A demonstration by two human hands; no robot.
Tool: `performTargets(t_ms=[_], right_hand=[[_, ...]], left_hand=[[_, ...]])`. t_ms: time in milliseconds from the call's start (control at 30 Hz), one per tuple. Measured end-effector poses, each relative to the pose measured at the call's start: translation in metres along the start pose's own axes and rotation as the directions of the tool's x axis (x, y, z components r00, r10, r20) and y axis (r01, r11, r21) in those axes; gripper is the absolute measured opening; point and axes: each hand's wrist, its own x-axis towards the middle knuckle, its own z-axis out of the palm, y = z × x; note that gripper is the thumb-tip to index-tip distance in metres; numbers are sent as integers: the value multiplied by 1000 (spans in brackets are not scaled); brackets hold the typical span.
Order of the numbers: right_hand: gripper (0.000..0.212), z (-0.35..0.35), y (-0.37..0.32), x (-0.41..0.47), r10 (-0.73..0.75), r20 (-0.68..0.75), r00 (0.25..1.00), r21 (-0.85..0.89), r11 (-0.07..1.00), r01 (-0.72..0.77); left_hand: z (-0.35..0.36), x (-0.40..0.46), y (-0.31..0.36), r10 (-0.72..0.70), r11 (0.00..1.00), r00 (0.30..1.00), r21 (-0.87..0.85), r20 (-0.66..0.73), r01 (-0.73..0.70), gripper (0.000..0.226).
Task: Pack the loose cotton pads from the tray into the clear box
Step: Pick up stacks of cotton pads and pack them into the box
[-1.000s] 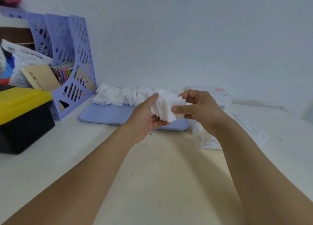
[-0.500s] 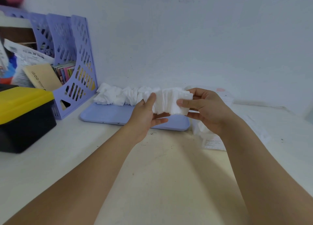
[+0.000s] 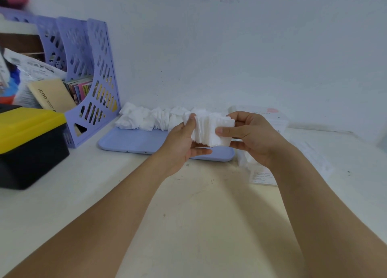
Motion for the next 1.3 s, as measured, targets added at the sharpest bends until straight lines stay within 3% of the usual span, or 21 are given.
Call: performTargets(t_ms=[400, 767, 933, 1067, 1167, 1300], right_hand=[[22, 2, 3, 3, -13, 24, 1000, 14, 1000, 13], [28, -2, 3, 4, -23, 35, 999, 45, 999, 22], [25, -7, 3, 5, -32, 37, 999, 54, 998, 30], [19, -16, -1, 6, -44, 46, 998, 128, 991, 38], [34, -11, -1, 5, -19, 90, 996, 72, 997, 12], [29, -6, 3, 5, -6, 65, 998, 17, 1000, 5]], left_hand=[[4, -4, 1, -52, 998, 999, -32, -3, 52, 51], [3, -8, 4, -147, 959, 989, -246, -17, 138, 42], [4, -6, 3, -115, 979, 993, -175, -36, 107, 46], [3, -1, -2, -44, 999, 997, -12, -57, 44, 52], [3, -2, -3, -28, 998, 999, 63, -19, 29, 47], [6, -6, -1, -35, 997, 998, 76, 50, 31, 39]])
